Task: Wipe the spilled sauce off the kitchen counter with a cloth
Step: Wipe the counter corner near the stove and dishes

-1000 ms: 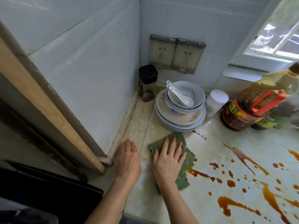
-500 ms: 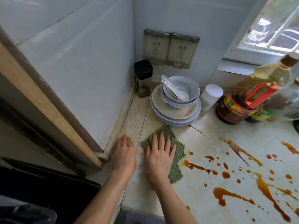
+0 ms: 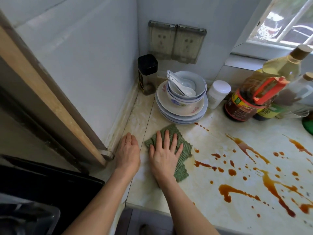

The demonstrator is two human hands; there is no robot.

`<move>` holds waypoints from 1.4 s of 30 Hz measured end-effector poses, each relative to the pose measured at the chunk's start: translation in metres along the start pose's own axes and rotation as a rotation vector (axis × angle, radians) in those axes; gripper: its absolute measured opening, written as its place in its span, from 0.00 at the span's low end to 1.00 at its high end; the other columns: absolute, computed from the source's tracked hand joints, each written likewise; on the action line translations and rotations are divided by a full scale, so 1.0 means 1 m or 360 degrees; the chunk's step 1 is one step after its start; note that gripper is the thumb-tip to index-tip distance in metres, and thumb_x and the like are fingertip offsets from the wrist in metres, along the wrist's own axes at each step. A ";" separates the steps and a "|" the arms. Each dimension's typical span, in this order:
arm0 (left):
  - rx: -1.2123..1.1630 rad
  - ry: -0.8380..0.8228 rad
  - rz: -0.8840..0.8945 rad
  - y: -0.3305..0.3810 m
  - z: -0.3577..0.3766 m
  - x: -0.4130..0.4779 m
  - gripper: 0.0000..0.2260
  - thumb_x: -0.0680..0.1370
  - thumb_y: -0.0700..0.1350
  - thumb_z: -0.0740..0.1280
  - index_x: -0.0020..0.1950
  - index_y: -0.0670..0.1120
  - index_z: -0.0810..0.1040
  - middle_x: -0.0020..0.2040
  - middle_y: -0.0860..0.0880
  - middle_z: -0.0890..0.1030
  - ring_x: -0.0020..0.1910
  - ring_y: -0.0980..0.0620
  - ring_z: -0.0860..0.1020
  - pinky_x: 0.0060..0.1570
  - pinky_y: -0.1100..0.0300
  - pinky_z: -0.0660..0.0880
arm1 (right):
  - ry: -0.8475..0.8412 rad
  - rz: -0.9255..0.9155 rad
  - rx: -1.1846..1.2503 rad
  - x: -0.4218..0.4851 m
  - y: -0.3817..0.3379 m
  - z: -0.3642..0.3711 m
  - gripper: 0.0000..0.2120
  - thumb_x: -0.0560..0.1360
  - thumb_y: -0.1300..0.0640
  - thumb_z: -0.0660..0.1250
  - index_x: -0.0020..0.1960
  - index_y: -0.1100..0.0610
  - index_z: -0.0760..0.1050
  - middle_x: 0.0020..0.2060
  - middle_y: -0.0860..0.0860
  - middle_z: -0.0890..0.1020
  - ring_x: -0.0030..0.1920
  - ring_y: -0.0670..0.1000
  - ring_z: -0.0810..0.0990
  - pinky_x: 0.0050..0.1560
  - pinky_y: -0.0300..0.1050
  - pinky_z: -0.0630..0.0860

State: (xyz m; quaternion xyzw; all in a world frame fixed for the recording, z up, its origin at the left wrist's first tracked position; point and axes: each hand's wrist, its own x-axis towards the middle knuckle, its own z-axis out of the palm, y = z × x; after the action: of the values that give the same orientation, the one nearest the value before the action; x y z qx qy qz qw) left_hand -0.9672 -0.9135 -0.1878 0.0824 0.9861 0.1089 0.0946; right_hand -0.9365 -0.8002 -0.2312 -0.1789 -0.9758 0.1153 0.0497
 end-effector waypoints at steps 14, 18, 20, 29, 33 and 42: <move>-0.0311 -0.0005 0.0063 0.018 -0.010 -0.022 0.31 0.75 0.31 0.57 0.76 0.43 0.52 0.78 0.47 0.48 0.75 0.46 0.53 0.70 0.55 0.59 | 0.0009 -0.0323 0.0020 -0.060 0.041 -0.004 0.25 0.80 0.45 0.52 0.76 0.49 0.64 0.75 0.51 0.66 0.76 0.56 0.60 0.73 0.60 0.54; -0.0315 -0.0005 0.0210 0.023 -0.005 -0.031 0.29 0.76 0.32 0.57 0.76 0.44 0.54 0.78 0.47 0.50 0.76 0.49 0.52 0.71 0.57 0.56 | -0.0045 -0.0240 0.0047 -0.040 0.038 -0.007 0.25 0.80 0.45 0.51 0.76 0.48 0.63 0.75 0.51 0.65 0.77 0.56 0.58 0.74 0.62 0.55; -0.0299 -0.0001 0.0238 0.024 -0.002 -0.034 0.30 0.75 0.32 0.58 0.75 0.43 0.55 0.77 0.46 0.52 0.76 0.48 0.53 0.71 0.58 0.55 | -0.0045 -0.0253 0.0039 -0.047 0.037 -0.007 0.25 0.80 0.45 0.52 0.76 0.48 0.63 0.76 0.51 0.65 0.77 0.57 0.58 0.74 0.62 0.52; -0.0241 -0.0030 0.0257 0.037 0.011 -0.047 0.28 0.75 0.33 0.57 0.75 0.42 0.56 0.77 0.44 0.54 0.76 0.47 0.52 0.73 0.58 0.53 | -0.0131 -0.0633 -0.0006 -0.097 0.077 -0.020 0.26 0.80 0.42 0.54 0.77 0.45 0.61 0.77 0.48 0.63 0.78 0.54 0.56 0.74 0.60 0.54; -0.0182 -0.0037 0.0251 0.038 0.011 -0.049 0.30 0.74 0.30 0.55 0.76 0.42 0.53 0.77 0.46 0.51 0.76 0.48 0.49 0.73 0.59 0.51 | -0.0103 -0.0533 -0.0055 -0.087 0.107 -0.027 0.25 0.81 0.41 0.52 0.77 0.45 0.60 0.77 0.48 0.62 0.78 0.53 0.55 0.74 0.59 0.54; -0.0172 -0.0112 0.0177 0.047 0.008 -0.052 0.28 0.78 0.38 0.55 0.76 0.41 0.50 0.78 0.45 0.48 0.76 0.48 0.47 0.74 0.59 0.47 | -0.0138 -0.0523 -0.0036 -0.102 0.081 -0.028 0.26 0.79 0.42 0.53 0.76 0.45 0.63 0.76 0.49 0.64 0.78 0.56 0.56 0.72 0.65 0.55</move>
State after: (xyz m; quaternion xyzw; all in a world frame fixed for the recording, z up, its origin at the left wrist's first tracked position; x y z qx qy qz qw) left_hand -0.9085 -0.8763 -0.1755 0.1357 0.9687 0.1642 0.1273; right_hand -0.8100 -0.7580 -0.2295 -0.0122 -0.9944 0.1021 0.0238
